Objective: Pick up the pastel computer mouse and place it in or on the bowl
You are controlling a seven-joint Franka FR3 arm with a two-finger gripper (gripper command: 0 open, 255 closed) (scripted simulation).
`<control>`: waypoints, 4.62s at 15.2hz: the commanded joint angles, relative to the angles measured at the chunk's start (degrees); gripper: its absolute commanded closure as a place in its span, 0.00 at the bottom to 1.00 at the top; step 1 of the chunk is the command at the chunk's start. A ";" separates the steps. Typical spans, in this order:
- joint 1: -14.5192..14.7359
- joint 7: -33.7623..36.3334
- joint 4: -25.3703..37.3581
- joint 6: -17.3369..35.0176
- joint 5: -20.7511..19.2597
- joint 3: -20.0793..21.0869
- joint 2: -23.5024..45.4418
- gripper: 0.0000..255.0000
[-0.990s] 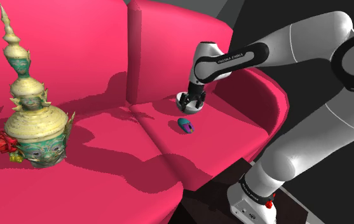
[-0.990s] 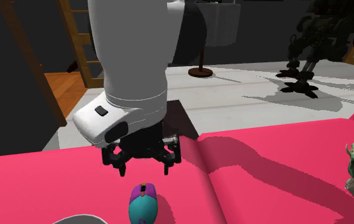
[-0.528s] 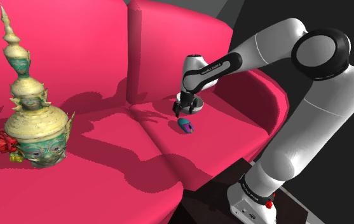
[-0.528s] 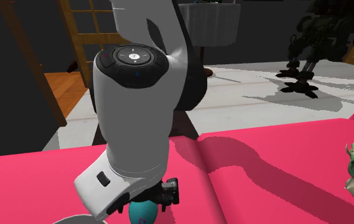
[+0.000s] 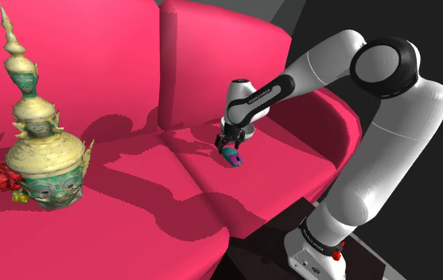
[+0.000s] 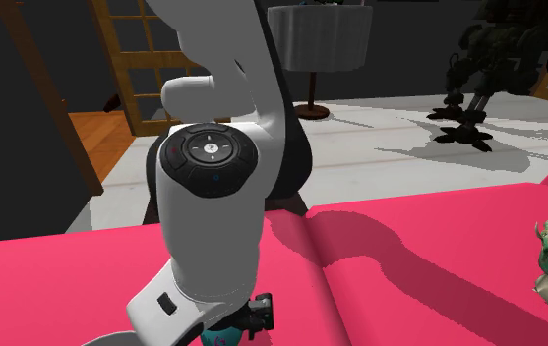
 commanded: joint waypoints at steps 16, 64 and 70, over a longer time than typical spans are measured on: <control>-0.05 -0.02 -0.04 0.33 -0.07 -0.06 0.25 1.00; -6.56 -15.79 38.40 -27.27 2.60 -5.09 9.73 1.00; -6.62 -15.40 35.97 -23.28 2.50 -5.07 11.31 1.00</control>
